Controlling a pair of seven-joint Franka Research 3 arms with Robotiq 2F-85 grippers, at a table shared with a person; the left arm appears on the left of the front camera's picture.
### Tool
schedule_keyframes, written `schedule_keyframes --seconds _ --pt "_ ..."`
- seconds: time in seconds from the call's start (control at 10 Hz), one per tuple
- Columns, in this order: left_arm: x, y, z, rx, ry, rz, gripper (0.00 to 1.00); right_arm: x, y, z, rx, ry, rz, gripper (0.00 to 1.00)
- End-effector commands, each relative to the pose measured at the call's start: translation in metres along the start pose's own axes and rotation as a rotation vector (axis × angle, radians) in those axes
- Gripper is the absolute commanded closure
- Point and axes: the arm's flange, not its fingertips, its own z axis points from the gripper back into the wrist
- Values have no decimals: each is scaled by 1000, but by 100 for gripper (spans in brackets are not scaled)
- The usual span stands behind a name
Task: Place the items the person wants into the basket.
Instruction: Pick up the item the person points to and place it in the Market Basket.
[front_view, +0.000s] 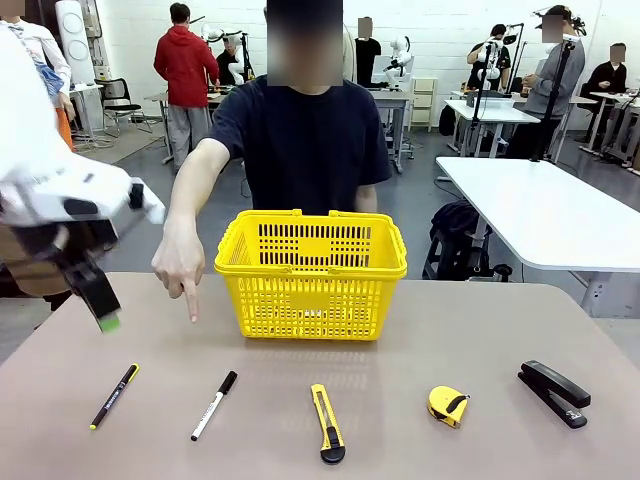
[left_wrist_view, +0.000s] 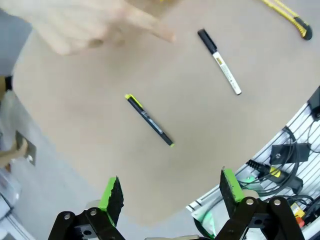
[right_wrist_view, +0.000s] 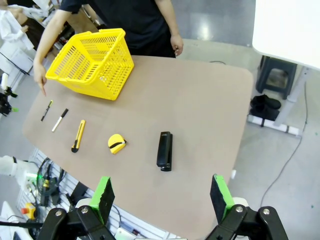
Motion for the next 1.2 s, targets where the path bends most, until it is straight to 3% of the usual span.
schedule_keyframes --seconds 0.0,0.4,0.8,1.1 --pt "-1 -18 -15 14 27 79 0 -1 -1 -1 8 2 9 0" --pt "2 -58 -51 15 -62 272 0 -1 -1 -1 8 2 9 0" --pt "42 -63 -69 -74 -63 370 0 -1 -1 -1 8 2 9 0" --pt "34 -52 -56 -124 -56 370 0 -1 -1 -1 8 2 9 0"
